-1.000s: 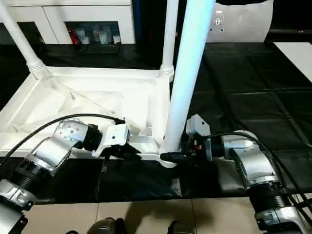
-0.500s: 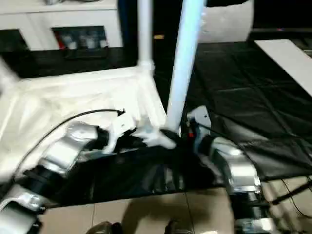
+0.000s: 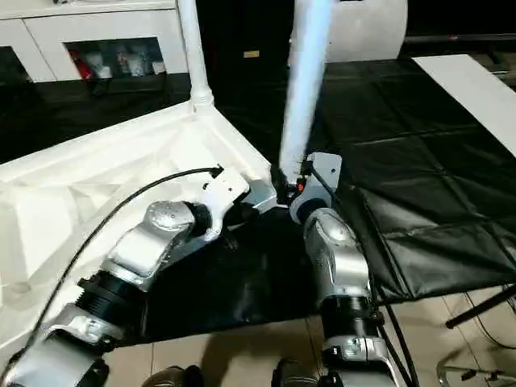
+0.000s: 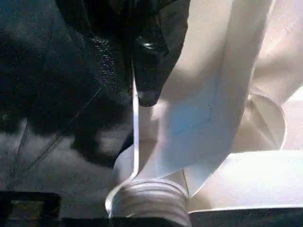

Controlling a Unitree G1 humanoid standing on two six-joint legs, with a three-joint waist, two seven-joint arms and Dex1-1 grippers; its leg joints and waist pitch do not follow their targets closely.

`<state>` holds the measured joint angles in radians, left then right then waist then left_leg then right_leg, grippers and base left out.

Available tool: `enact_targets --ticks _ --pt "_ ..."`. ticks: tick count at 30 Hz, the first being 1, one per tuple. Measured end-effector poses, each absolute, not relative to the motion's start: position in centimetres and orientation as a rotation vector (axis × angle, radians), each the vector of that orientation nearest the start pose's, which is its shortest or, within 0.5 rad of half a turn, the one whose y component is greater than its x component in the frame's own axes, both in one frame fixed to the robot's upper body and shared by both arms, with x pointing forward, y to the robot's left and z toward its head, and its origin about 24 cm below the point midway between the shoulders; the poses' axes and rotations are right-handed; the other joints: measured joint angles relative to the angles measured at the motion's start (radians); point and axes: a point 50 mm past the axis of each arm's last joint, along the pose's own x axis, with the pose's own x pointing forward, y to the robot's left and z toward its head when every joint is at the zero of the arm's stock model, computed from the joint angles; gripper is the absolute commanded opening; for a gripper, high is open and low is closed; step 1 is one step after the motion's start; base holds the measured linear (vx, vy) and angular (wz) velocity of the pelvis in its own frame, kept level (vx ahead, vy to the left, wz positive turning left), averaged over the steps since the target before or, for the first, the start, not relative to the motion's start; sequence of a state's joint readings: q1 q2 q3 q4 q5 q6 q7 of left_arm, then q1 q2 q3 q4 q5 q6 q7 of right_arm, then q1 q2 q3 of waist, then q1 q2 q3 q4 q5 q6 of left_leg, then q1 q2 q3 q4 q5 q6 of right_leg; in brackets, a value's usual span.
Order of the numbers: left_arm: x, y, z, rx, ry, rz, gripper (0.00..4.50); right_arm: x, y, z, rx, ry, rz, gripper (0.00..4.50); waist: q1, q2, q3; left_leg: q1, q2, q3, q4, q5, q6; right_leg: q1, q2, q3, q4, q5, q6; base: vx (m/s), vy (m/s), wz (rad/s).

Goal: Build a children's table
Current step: Rotate leg to tighten

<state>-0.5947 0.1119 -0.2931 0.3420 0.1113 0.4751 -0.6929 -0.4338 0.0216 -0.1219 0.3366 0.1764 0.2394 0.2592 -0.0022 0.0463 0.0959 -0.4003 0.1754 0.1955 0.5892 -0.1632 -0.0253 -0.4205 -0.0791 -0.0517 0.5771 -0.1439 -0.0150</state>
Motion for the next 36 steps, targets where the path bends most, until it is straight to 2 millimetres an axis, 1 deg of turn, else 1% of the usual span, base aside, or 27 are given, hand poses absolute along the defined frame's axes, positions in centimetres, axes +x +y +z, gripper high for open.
enact_targets --ticks 1,3,4,5,7,9,10,11,13,14,17,25,29,32,36 --pt "32.4 6.0 7.3 0.370 0.363 -0.967 0.00 32.6 -12.2 6.1 0.176 0.128 0.335 3.67 0.006 0.001 0.000 0.000 0.001 0.000 0.000 0.000 0.000 0.000 0.000 -0.001 0.000 -0.001 0.001 0.000 0.000 0.00" --pt "32.4 6.2 7.3 0.386 0.356 -0.995 0.00 32.0 -12.5 5.4 0.143 0.138 0.366 3.73 0.011 0.001 0.000 -0.001 0.002 -0.001 0.000 0.000 0.000 0.000 0.000 -0.003 0.000 -0.001 0.001 0.000 0.000 0.00" --pt "32.3 6.3 7.3 0.393 0.355 -1.008 0.00 31.6 -13.0 5.1 0.125 0.132 0.386 3.86 0.014 0.002 0.000 -0.001 0.001 -0.001 0.000 0.000 0.000 0.000 0.000 -0.003 0.000 -0.001 0.001 0.000 0.000 0.00" --pt "32.3 6.4 7.3 0.396 0.352 -1.021 0.00 31.4 -13.4 5.0 0.118 0.126 0.407 3.86 0.017 0.002 0.000 -0.001 0.001 -0.001 0.000 0.000 0.000 0.000 0.000 -0.003 0.000 -0.001 0.001 0.000 0.000 0.00" --pt "32.2 6.7 7.3 0.408 0.349 -1.041 0.00 30.9 -14.3 4.9 0.100 0.124 0.451 4.16 0.023 0.002 0.000 -0.001 0.001 -0.001 0.001 0.000 0.000 0.000 0.000 -0.002 0.000 0.000 0.001 0.000 0.000 0.00" --pt "32.1 7.0 7.2 0.423 0.341 -1.063 0.00 30.5 -14.9 5.1 0.070 0.106 0.495 4.29 0.029 0.003 0.000 -0.001 0.001 -0.001 0.002 0.000 0.000 0.001 0.000 -0.002 0.000 0.000 0.001 0.000 0.000 0.00" --pt "32.0 7.2 7.2 0.432 0.334 -1.088 0.00 30.3 -15.5 5.4 0.036 0.093 0.530 4.29 0.032 0.003 0.000 -0.001 0.001 -0.001 0.002 0.000 0.000 0.001 0.000 -0.002 0.000 0.000 0.000 0.000 0.000 0.00" --pt "31.9 7.4 7.2 0.437 0.325 -1.118 0.00 30.0 -16.0 5.8 -0.003 0.077 0.572 4.41 0.034 0.003 0.000 -0.001 0.001 -0.001 0.002 0.000 0.000 0.001 0.000 -0.002 0.000 0.000 0.000 0.000 0.000 0.00" --pt "31.6 8.3 6.9 0.457 0.325 -1.164 0.00 29.5 -16.9 6.6 -0.056 0.055 0.659 4.41 0.037 0.003 0.000 0.000 0.001 -0.001 0.002 0.000 0.000 0.002 0.000 -0.002 0.001 0.000 0.001 0.000 0.000 0.00" --pt "31.6 8.8 6.9 0.469 0.325 -1.184 0.00 29.2 -17.1 6.9 -0.076 0.053 0.710 4.41 0.038 0.003 0.000 0.000 0.001 -0.001 0.002 0.000 0.000 0.002 0.000 -0.002 0.001 0.000 0.001 0.000 0.000 0.00" --pt "31.6 9.9 6.9 0.510 0.329 -1.229 0.00 28.7 -17.4 7.5 -0.115 0.046 0.825 4.41 0.040 0.003 0.000 0.000 0.001 -0.001 0.003 0.000 0.000 0.004 -0.001 -0.002 0.001 0.000 0.001 0.000 0.000 0.00" --pt "30.9 11.4 7.2 0.608 0.344 -1.411 0.00 27.5 -18.0 7.4 -0.197 0.136 1.082 4.41 0.046 0.002 0.000 0.000 0.000 0.001 0.006 0.000 0.000 0.005 -0.004 -0.003 0.001 0.000 0.001 0.000 0.000 0.00" --pt "30.7 11.4 7.3 0.630 0.341 -1.466 0.00 27.6 -17.7 7.1 -0.215 0.178 1.153 4.41 0.052 0.002 -0.001 0.000 0.000 0.001 0.006 0.000 0.000 0.005 -0.005 -0.003 0.001 0.000 0.001 0.000 0.000 0.00" --pt "30.7 11.2 7.3 0.642 0.335 -1.490 0.00 28.0 -17.7 6.8 -0.228 0.196 1.165 4.41 0.058 0.002 -0.001 0.000 0.000 0.001 0.006 0.000 0.000 0.005 -0.005 -0.003 0.002 0.000 0.001 0.000 0.000 0.00" --pt "30.6 11.2 7.3 0.641 0.335 -1.514 0.00 28.3 -17.2 6.9 -0.227 0.201 1.192 4.41 0.062 0.002 -0.001 0.000 0.000 0.001 0.006 0.000 0.000 0.005 -0.005 -0.003 0.002 0.000 0.001 0.000 0.000 0.00"
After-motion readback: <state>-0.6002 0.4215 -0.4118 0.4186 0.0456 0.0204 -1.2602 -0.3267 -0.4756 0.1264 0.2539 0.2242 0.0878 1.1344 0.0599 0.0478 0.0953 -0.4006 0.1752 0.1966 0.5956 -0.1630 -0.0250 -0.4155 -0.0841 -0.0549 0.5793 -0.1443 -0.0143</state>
